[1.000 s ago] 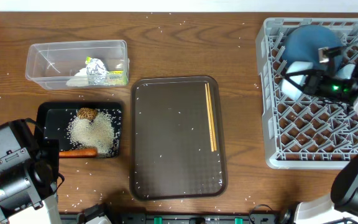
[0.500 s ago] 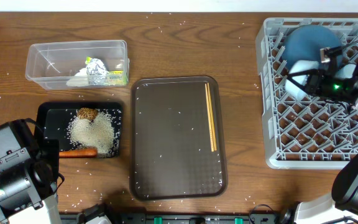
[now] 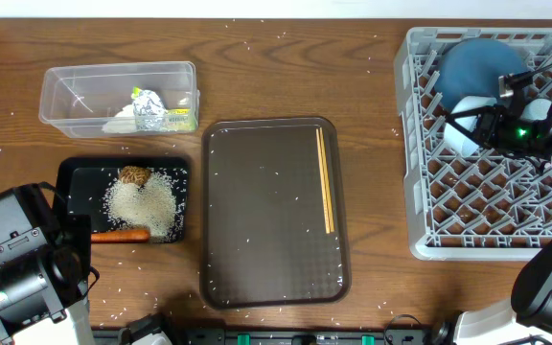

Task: Sort waste into correct bins and load items into the dishwasher rack
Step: 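Lower the bowl into the rack and open the right gripper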

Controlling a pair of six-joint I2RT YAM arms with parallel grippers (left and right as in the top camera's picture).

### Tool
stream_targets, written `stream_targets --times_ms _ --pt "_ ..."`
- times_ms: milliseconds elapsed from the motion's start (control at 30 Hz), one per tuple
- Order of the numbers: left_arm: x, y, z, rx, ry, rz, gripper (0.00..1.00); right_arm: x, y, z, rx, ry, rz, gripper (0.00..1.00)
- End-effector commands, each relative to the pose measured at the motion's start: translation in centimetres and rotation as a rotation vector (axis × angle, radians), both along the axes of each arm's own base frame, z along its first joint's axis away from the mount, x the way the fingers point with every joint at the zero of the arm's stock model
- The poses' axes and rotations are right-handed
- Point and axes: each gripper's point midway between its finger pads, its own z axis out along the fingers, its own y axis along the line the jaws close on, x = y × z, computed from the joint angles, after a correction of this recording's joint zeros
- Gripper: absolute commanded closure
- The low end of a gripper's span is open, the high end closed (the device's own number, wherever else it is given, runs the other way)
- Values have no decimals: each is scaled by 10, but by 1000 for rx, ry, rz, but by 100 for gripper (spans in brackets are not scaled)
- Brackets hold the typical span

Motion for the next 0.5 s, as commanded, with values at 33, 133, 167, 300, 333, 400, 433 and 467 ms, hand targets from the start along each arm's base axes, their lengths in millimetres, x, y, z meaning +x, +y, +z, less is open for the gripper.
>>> stream_targets --times_ms 33,133,167,300,333,400,433,467 --pt "-3 3 0 17 17 1 2 -5 2 -6 97 12 14 99" --pt "-3 3 0 17 17 1 2 -6 3 -7 85 5 25 99" --pt "-3 3 0 17 17 1 2 -6 3 -7 85 8 25 99" --pt "-3 3 0 17 17 1 2 -5 2 -7 68 -21 40 99" --pt "-3 3 0 17 17 1 2 -4 2 -6 69 -27 41 99" --pt "-3 3 0 17 17 1 2 -3 3 -3 77 -43 46 99" --pt "-3 3 0 17 17 1 2 -2 2 -3 75 -49 46 99" --pt "-3 3 0 17 17 1 2 -1 2 -2 71 -56 47 99"
